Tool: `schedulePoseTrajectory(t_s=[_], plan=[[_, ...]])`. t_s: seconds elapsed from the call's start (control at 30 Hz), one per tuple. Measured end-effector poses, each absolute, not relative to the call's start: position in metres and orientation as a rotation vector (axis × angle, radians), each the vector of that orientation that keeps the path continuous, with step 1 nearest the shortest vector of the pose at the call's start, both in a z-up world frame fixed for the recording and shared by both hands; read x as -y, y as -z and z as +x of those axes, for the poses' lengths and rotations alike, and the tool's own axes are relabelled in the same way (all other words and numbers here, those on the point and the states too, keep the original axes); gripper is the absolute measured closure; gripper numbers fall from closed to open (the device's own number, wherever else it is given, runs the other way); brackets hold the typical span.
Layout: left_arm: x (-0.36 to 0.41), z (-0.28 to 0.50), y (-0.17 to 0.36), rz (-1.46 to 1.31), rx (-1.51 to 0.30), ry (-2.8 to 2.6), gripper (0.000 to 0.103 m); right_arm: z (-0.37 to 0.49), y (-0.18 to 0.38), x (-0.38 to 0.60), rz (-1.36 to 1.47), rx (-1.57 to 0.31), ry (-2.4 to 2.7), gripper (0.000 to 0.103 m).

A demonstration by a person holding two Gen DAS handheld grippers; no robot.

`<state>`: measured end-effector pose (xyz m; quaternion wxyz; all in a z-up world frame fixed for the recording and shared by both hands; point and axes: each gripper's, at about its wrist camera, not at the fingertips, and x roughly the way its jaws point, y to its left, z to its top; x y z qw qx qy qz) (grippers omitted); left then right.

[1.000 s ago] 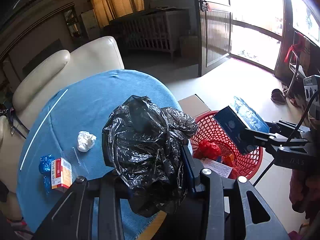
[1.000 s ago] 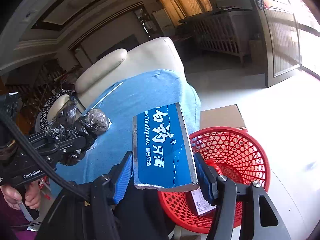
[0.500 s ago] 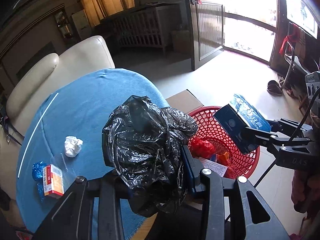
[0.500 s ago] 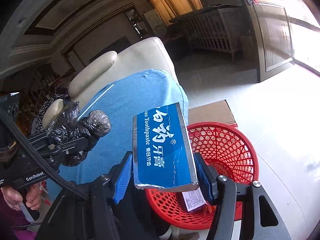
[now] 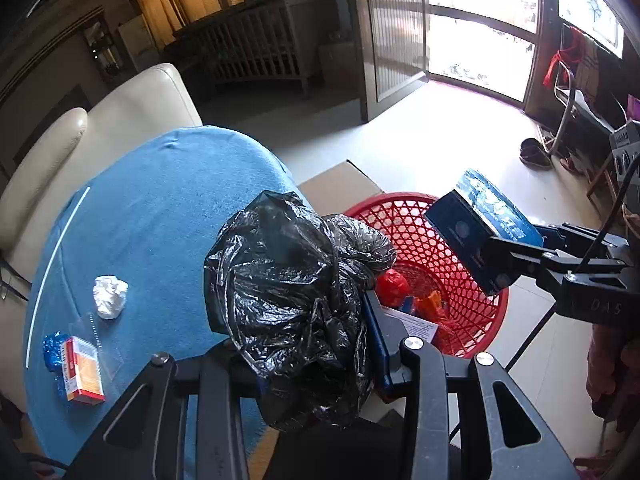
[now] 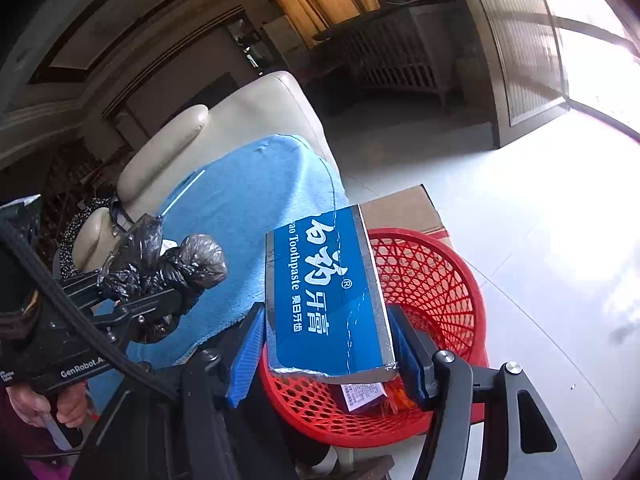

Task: Collect trash
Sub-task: 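Carry the toothpaste box with the right tool while the left tool carries the black bag, then open the left tool to drop the black bag while the right tool releases the toothpaste box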

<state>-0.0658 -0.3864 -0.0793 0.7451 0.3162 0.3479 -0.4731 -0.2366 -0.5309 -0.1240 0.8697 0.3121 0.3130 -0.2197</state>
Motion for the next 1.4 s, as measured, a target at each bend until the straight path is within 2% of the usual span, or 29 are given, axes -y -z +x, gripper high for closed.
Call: schedulePoseTrajectory(t_s=[0.93,1.4], plan=[[0.424,-0.061,0.121,0.71,-0.907,1.119,0.062,-0.259,0.151,0.56,0.761,-0.684,0.537,0.04],[0.434,-0.07,0.13,0.748,-0.899,1.132,0.061,-0.263,0.165,0.567,0.8,-0.698,0.544,0.04]])
